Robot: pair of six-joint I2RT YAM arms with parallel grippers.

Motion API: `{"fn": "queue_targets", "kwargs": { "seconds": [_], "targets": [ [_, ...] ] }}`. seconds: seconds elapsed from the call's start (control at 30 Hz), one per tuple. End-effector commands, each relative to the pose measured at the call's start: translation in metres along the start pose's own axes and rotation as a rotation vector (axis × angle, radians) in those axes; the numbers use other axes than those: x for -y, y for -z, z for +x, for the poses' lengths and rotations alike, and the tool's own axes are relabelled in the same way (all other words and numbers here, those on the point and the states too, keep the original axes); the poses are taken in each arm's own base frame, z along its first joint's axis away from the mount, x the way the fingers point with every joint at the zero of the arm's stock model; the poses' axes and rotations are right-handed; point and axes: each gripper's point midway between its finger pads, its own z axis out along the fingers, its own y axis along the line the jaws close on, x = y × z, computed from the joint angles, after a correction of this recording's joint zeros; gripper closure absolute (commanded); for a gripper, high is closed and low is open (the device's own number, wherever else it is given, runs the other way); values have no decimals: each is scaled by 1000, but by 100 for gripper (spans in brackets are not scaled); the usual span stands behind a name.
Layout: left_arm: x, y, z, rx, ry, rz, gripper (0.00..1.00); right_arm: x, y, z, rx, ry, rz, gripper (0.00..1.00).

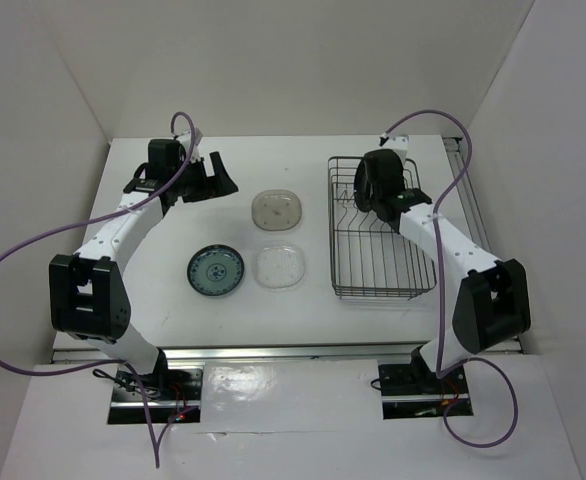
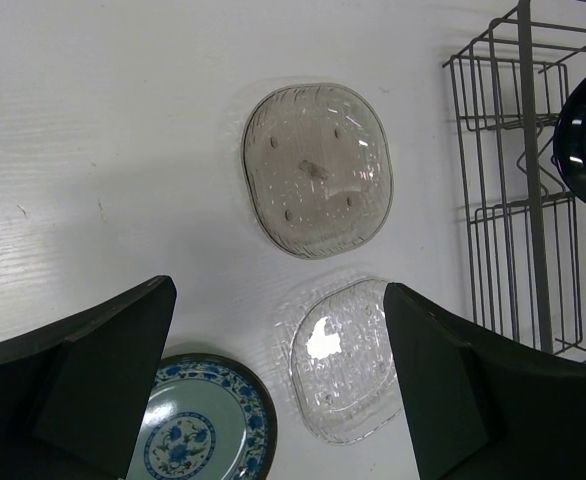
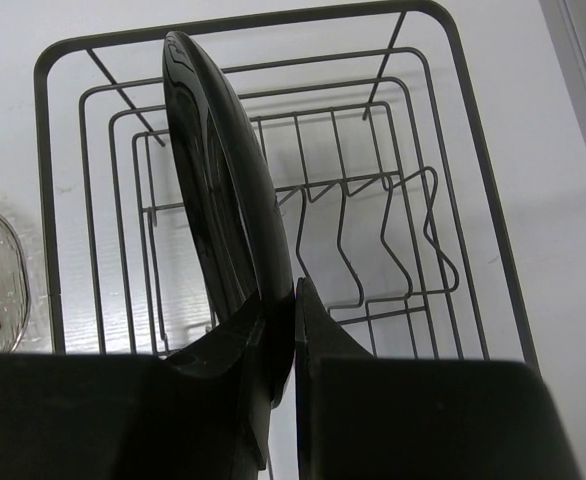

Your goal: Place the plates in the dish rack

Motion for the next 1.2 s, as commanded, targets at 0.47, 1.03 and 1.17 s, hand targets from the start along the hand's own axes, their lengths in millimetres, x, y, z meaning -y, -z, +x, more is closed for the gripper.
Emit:
{"fn": "queue_targets", "kwargs": {
  "seconds": [0.47,1.03,1.17],
  "targets": [
    [17,7,-11,43,-3,77,1,-27,-8,-8,17,-43,-4,97],
    [-2,-59,39,-74,38,42,4,-34,7,-20,48,-46,-21,0],
    [4,-81,54,-119,3,26,4,-38,27,-30,82,-92,-105,0]
  ]
}}
